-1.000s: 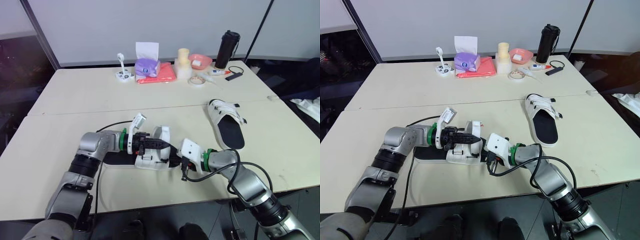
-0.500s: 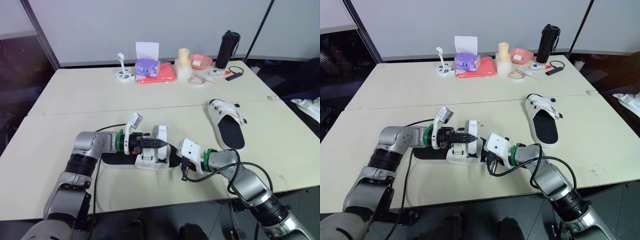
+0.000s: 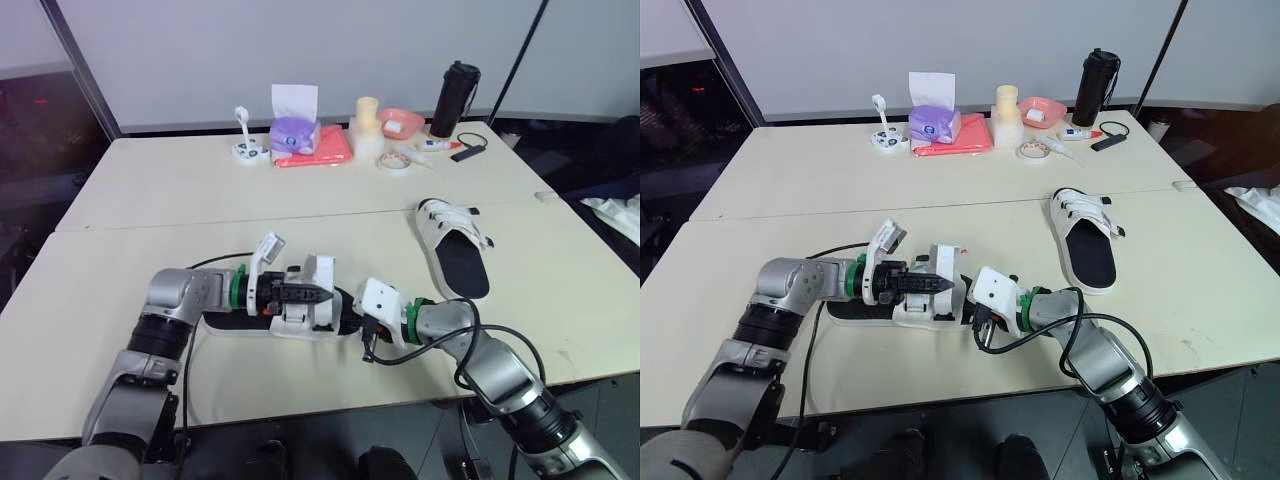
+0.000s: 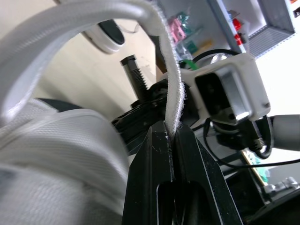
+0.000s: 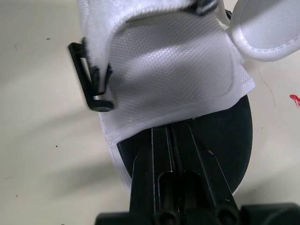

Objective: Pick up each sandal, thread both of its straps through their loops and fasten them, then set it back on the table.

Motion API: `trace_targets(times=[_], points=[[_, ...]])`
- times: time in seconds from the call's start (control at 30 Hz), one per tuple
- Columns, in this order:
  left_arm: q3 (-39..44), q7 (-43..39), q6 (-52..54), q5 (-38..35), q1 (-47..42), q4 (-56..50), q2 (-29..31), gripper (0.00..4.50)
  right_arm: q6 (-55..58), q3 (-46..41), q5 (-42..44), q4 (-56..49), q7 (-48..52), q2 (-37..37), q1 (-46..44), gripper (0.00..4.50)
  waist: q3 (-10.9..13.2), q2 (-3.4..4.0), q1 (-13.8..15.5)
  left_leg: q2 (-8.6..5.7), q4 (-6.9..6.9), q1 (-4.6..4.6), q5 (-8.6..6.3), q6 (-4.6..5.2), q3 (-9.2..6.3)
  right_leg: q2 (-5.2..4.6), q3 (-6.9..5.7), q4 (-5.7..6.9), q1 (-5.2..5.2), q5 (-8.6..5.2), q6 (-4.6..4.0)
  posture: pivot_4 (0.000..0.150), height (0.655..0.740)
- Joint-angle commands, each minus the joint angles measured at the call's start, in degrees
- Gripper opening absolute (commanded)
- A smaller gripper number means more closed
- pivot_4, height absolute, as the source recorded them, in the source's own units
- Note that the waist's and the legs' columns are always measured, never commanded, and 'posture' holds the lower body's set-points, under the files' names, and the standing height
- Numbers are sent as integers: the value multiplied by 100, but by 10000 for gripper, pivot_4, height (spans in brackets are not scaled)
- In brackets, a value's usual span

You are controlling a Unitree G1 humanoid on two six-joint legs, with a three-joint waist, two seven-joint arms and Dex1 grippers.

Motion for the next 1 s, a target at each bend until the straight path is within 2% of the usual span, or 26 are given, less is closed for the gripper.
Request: trace_targets(times=[0.03,0.13,0.47,0.57,0.83,1.0], points=[[-180,71,-602,384,28,243,-46,426,146,176,-175,215,12,-101,142,0,0,0,2,-1,0,0,0,0,0,0,1,0,0,0,0,1500,7400],[-228,18,-937,533,-6,393,-88,426,142,174,-181,216,10,-107,143,0,0,0,4,-1,1,0,0,0,0,0,0,0,0,0,0,1500,7400],[-459,-896,-1093,393,167,-173,169,426,144,166,-181,205,0,-125,175,0,-1,0,-3,1,0,0,0,0,0,0,0,0,0,0,-1,1500,7400],[-433,-1008,-1522,501,239,-272,164,426,146,171,-182,216,0,-118,159,0,-1,0,-2,2,0,0,0,0,0,-1,1,0,0,0,-1,1500,7400],[-634,-964,-3499,1294,559,-108,23,426,124,192,-189,248,-11,-92,143,0,-1,0,7,4,0,0,0,0,-1,-2,2,-1,0,-2,-4,1500,7400],[-593,-904,-3982,1467,572,85,-102,426,110,193,-195,251,2,-108,145,0,-1,1,10,3,1,0,0,0,-2,-3,2,-1,1,-2,-5,1500,7400]])
